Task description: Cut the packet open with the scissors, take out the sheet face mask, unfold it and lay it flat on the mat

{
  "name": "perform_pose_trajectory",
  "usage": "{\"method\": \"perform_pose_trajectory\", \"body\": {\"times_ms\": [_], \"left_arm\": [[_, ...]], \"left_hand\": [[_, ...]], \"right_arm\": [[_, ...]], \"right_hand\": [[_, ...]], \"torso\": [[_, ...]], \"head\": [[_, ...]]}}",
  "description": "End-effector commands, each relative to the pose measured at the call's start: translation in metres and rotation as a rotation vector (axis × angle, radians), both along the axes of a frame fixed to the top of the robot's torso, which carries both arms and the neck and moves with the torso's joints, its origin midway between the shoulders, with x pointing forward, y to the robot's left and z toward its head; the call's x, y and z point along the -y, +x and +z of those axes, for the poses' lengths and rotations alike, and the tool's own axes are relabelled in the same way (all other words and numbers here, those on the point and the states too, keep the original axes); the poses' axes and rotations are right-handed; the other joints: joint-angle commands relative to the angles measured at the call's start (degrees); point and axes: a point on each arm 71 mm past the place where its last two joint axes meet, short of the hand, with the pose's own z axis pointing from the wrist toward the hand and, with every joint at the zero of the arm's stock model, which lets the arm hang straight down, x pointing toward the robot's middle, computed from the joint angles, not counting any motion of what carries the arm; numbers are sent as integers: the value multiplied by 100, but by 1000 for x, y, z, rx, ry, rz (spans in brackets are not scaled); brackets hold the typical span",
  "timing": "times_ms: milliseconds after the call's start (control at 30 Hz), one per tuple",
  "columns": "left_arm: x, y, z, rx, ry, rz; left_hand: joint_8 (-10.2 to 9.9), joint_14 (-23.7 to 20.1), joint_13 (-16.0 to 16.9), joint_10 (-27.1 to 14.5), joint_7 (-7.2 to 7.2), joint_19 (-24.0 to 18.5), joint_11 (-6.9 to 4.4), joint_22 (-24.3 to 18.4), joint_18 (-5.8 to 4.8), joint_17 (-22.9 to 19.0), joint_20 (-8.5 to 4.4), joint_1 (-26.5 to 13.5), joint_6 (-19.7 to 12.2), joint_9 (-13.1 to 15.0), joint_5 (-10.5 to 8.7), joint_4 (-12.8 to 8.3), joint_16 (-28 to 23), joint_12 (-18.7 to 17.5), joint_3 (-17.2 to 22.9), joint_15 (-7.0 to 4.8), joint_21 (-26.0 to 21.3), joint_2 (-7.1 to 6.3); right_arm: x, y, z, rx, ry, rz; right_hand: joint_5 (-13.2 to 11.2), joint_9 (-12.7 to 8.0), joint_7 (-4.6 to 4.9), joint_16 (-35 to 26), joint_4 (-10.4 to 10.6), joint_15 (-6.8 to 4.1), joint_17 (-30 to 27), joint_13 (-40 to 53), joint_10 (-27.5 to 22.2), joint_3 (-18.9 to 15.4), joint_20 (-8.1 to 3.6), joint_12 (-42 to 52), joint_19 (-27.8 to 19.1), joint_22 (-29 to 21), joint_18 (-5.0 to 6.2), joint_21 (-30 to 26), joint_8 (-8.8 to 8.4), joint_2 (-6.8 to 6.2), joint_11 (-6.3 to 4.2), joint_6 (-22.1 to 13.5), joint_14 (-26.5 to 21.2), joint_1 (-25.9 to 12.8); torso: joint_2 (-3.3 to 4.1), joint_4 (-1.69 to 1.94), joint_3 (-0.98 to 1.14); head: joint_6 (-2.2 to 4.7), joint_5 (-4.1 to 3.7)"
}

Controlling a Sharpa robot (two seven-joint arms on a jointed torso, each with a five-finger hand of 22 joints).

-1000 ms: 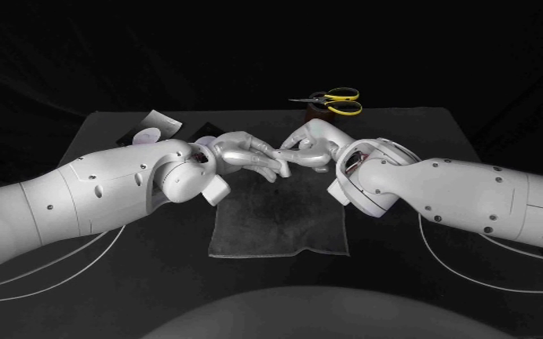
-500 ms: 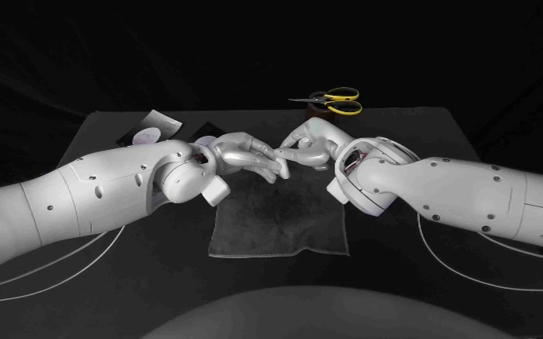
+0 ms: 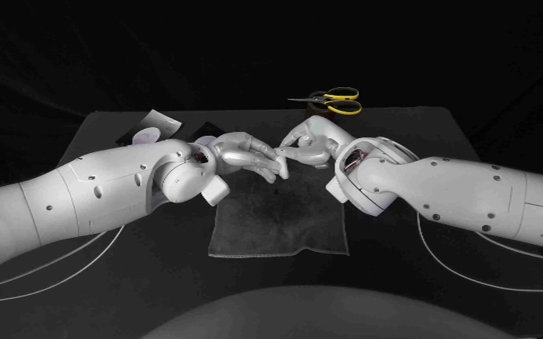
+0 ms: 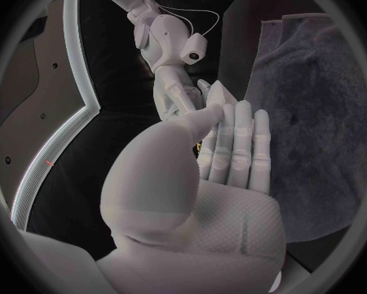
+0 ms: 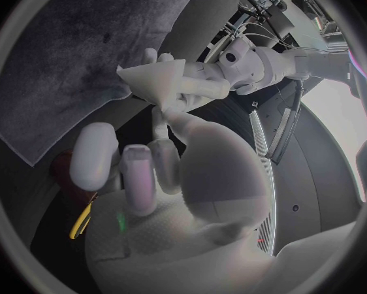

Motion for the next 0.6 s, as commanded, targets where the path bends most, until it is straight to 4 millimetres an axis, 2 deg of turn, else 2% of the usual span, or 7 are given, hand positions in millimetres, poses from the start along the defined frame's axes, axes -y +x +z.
{"method": "perform_pose_trajectory", "body": {"times_ms": [33,300,600], "left_arm": [[1,0,2,8,-8,-4],[0,1,1,8,-4,3],[-3,1,1,7,0,8]], "left_hand": [[35,-12,14,-43,8,-48,-19,48,-6,17,7,-32,51,12,18,-10,36,52,76,-37,62,27],[35,-12,14,-43,8,-48,-19,48,-6,17,7,-32,51,12,18,-10,36,52,76,-37,62,27],[35,-12,14,-43,8,-48,-19,48,-6,17,7,-32,51,12,18,-10,36,52,76,-37,62,27]], "right_arm": [[0,0,1,9,22,-3],[10,3,2,25,28,-53],[22,3,2,14,50,-100]], "right_hand": [[38,112,-19,24,-379,-45,1140,929,402,421,-47,58,19,875,-21,51,74,26,-46,79,510,-5],[37,208,-36,52,-503,-59,1174,1006,437,585,-59,198,59,904,-40,159,191,3,-62,97,520,-81],[38,229,-38,56,-522,-62,1179,1015,441,624,-62,214,65,907,-42,172,212,4,-65,89,521,-110]], "torso": [[-1,-2,0],[-2,0,-1],[0,-3,4]], "head": [[0,-1],[0,-3],[3,-3]]}}
